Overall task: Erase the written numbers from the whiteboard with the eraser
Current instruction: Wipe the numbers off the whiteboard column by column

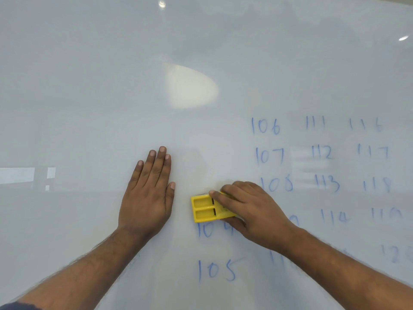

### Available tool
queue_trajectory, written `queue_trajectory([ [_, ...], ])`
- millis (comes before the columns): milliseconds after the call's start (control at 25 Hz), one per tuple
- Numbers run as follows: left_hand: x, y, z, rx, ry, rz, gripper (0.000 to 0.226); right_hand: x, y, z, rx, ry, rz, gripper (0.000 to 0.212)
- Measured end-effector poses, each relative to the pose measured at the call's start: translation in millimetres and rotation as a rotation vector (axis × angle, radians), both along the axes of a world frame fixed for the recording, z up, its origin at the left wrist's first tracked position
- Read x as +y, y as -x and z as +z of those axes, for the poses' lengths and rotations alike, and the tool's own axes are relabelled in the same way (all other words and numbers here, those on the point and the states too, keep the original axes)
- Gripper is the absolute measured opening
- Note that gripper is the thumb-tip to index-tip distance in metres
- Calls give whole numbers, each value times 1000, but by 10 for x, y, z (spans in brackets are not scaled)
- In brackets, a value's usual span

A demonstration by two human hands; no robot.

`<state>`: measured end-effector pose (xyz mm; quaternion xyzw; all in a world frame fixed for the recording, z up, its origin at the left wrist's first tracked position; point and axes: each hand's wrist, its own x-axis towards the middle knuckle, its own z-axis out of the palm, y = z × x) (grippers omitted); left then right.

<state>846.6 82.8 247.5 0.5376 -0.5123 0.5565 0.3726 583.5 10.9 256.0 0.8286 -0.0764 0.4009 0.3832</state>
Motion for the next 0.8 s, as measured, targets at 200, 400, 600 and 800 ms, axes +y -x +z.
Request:
queue_trajectory([
  [200,-16,1,-75,19,-11,1,61,25,-25,349,-194,-88,39,52],
  [400,-23,-7,-153,17,-15,2,61,102,-276,304,-231,-126,84,53],
  [600,-2,-11,-255,10,-26,7,61,34,-122,-260,-109,-80,54,45],
  [800,-5,-10,-333,14,-30,9,61,-50,128,-222,-23,-8,-31,47],
])
